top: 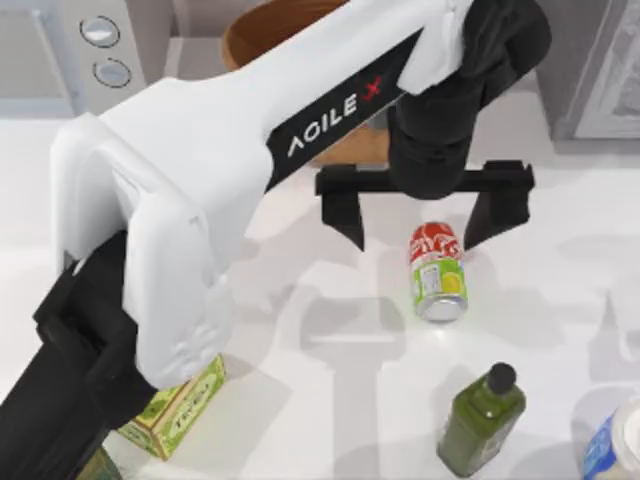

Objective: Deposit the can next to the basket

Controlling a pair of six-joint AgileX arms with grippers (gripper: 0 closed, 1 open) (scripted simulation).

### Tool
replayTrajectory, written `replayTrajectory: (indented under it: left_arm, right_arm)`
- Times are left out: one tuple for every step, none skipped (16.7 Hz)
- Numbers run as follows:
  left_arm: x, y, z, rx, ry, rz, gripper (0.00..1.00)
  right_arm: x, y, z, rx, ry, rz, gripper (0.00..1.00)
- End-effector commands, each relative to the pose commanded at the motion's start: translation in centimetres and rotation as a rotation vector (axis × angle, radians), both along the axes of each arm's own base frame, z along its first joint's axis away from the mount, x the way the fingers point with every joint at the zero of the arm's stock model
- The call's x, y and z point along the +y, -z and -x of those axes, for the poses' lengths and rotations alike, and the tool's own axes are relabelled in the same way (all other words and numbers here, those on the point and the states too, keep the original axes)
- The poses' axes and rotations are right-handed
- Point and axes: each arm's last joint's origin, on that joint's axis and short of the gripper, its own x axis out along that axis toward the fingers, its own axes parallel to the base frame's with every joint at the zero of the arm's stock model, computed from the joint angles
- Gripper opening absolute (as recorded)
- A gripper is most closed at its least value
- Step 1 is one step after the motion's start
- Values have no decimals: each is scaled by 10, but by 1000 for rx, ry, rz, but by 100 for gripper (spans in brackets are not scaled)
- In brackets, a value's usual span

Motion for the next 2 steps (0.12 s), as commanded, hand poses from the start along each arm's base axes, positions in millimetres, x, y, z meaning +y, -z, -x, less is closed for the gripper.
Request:
replayTrajectory:
  left_arm:
    - [1,-3,0,1,0,-2,100]
    - [1,-4,0,2,0,-2,100]
  right_arm:
    - [0,0,0,0,0,0,100]
    - [0,0,0,0,0,0,100]
